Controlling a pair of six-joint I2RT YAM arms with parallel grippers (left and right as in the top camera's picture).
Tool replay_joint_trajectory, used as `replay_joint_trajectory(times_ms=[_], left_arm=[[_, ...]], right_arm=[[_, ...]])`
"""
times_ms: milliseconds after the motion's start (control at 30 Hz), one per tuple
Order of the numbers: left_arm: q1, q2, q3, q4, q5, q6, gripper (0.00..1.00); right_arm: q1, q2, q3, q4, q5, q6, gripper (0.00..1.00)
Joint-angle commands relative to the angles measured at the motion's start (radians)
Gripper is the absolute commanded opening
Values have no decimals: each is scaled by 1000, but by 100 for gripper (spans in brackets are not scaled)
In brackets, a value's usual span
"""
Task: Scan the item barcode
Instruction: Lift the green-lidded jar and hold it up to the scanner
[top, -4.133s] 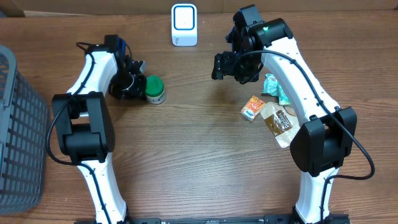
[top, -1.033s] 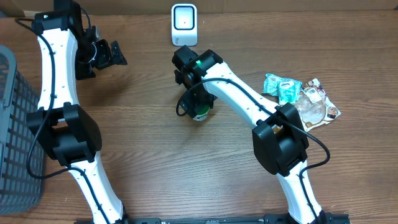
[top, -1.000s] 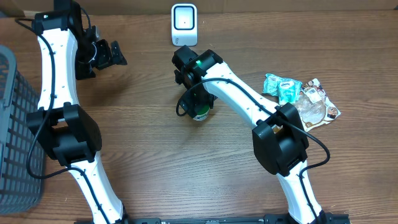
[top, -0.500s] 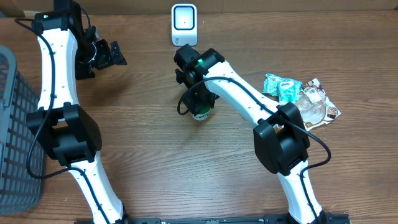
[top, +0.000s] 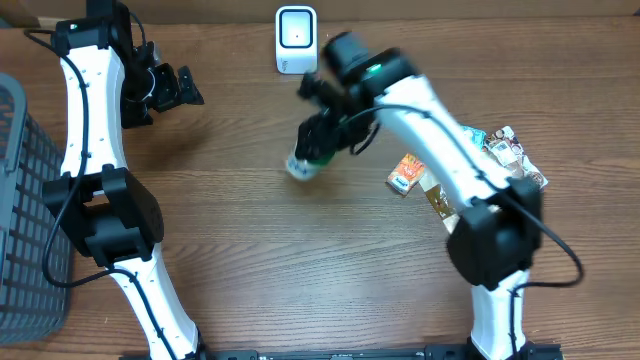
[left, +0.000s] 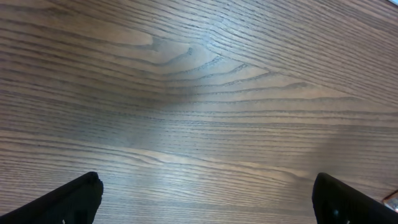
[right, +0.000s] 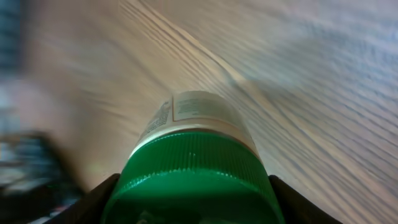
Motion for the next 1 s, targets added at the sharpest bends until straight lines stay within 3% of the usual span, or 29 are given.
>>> replay_joint_trajectory(times_ms=[0,100,233,600,767,967], left_arm=[[7,-3,10,1,-9,4,100],[7,-3,10,1,-9,4,99],[7,-3,10,1,-9,4,100],[7,-3,10,1,-9,4,100],[7,-3,10,1,-9,4,99],[7,-3,10,1,-9,4,99]], right_arm=[[-97,-80,45,26,-422,49,54],[-172,-80,45,35,-657,69,57],[-242,-80,45,35,-808,69,61],[-275,-80,45,53,-894,69,57],[-252,-80,45,62,-738,69,54],[-154,-80,45,90,-262,69,54]])
